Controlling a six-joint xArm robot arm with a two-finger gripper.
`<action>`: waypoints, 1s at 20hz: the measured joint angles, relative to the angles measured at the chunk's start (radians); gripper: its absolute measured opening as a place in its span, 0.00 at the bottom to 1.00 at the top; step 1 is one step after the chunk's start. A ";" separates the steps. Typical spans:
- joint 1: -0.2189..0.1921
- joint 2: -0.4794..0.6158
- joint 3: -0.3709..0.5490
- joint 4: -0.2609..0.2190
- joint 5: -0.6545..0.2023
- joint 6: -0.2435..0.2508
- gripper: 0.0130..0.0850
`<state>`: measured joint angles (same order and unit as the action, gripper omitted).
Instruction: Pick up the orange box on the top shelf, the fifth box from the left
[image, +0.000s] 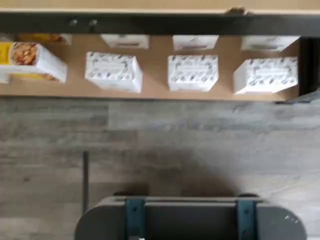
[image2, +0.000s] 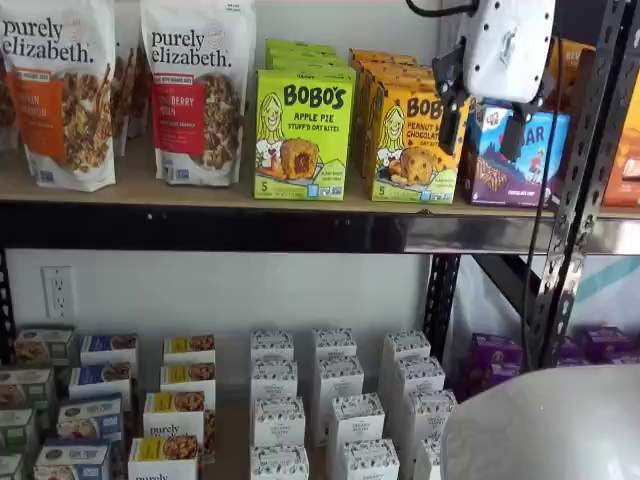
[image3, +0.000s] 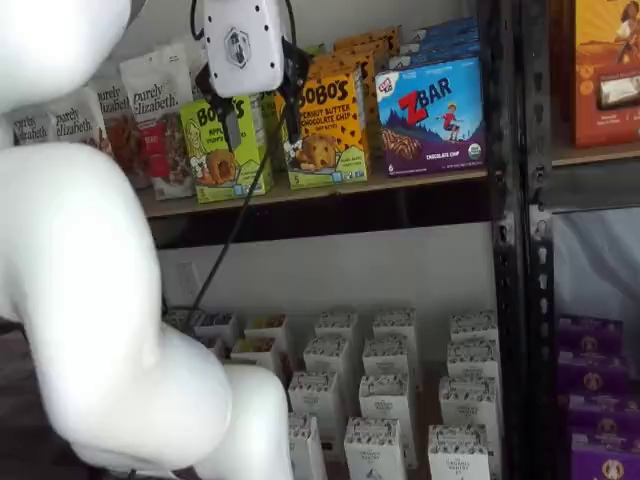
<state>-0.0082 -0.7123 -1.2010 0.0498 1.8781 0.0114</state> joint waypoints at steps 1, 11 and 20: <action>0.011 0.000 0.006 -0.018 -0.019 0.005 1.00; -0.005 0.035 0.032 -0.028 -0.226 -0.012 1.00; -0.037 0.057 0.059 0.005 -0.375 -0.046 1.00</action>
<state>-0.0449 -0.6558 -1.1422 0.0547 1.5033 -0.0342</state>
